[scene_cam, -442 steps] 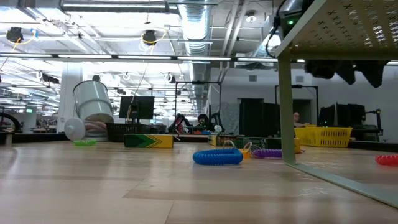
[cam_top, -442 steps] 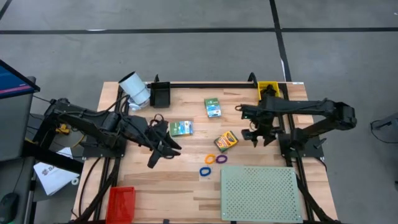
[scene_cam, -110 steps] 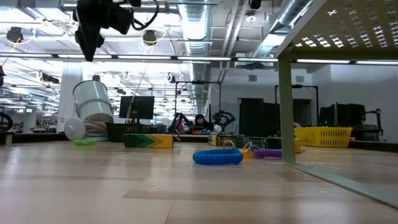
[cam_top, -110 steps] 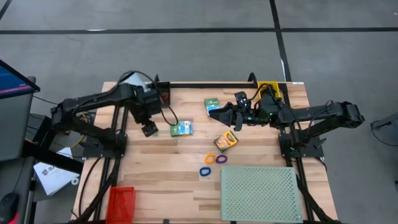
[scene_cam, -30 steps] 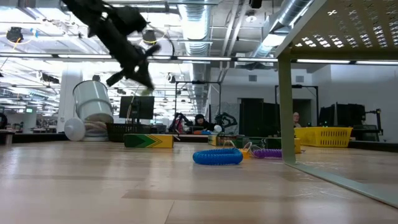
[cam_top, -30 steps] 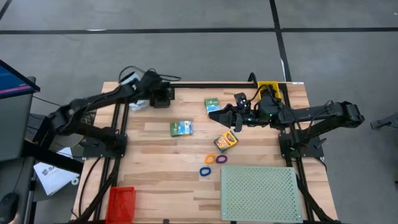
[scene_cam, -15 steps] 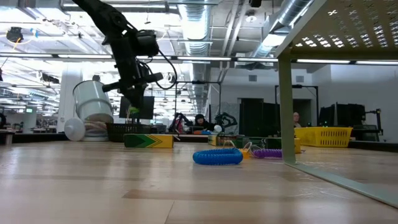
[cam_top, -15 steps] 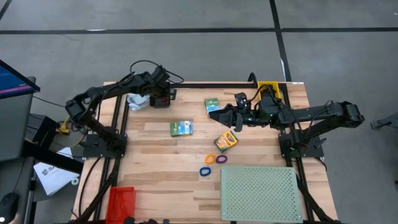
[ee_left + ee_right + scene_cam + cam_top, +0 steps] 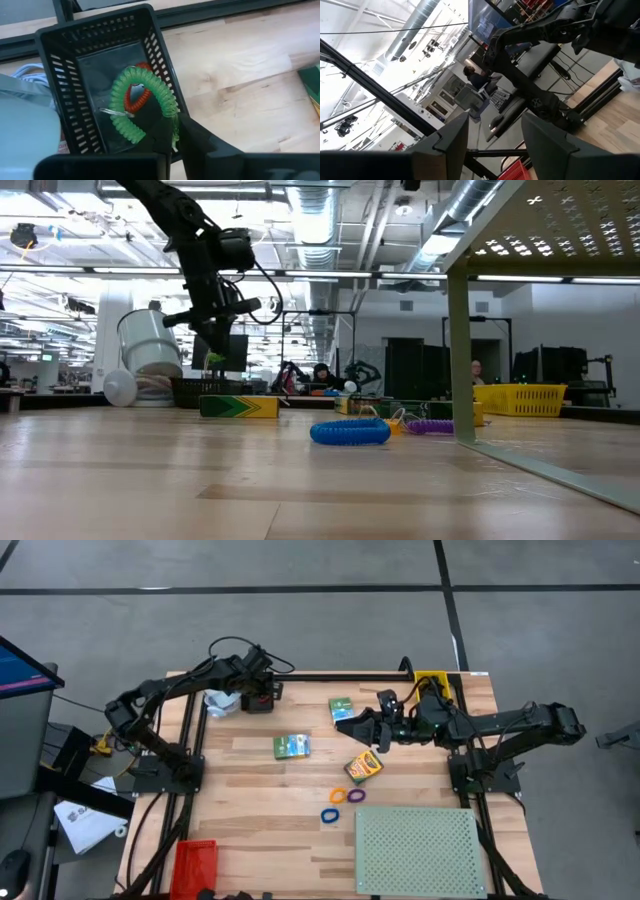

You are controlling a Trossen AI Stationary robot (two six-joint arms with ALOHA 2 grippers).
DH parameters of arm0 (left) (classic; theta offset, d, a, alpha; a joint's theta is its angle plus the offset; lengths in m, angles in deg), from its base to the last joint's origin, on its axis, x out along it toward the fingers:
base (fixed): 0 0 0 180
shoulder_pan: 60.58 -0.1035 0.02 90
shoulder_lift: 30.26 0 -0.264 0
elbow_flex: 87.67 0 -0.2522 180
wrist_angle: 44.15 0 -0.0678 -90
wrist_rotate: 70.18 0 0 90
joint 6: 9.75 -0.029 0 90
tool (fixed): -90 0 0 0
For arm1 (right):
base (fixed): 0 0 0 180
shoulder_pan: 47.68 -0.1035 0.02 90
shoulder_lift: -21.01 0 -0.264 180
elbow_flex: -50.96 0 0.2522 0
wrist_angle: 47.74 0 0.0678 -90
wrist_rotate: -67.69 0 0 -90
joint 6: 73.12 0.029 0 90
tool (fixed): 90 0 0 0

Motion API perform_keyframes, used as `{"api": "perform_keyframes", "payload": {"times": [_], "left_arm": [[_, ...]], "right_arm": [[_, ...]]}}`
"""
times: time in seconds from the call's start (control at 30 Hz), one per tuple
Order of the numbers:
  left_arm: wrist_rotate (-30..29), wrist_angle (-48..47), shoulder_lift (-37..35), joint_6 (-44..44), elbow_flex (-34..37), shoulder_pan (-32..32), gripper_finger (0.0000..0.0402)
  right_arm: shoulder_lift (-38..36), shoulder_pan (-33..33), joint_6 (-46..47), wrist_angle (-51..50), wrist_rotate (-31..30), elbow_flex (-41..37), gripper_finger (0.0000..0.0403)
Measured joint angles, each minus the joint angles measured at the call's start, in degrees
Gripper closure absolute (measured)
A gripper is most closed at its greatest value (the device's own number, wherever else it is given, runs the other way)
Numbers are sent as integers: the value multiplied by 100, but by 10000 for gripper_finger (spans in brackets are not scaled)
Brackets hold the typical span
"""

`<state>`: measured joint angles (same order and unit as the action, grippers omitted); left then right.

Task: Pick & Place Office Desk Supplies
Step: Put the green spring keychain into the black bin

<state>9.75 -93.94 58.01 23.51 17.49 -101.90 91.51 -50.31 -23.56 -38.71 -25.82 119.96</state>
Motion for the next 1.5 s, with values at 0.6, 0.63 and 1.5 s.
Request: {"api": "perform_keyframes", "payload": {"times": [0.6, 0.63, 1.5], "left_arm": [[262, -9, -677, -48, 4, 20, 246], [486, -7, -813, -176, 4, 34, 247], [1061, 485, -1589, -1201, 9, 5611, 267]], "right_arm": [[0, -51, 0, -2, -66, -1, 223], [0, -51, 0, -2, -66, -1, 223], [0, -244, -197, 205, -127, 0, 223]]}}
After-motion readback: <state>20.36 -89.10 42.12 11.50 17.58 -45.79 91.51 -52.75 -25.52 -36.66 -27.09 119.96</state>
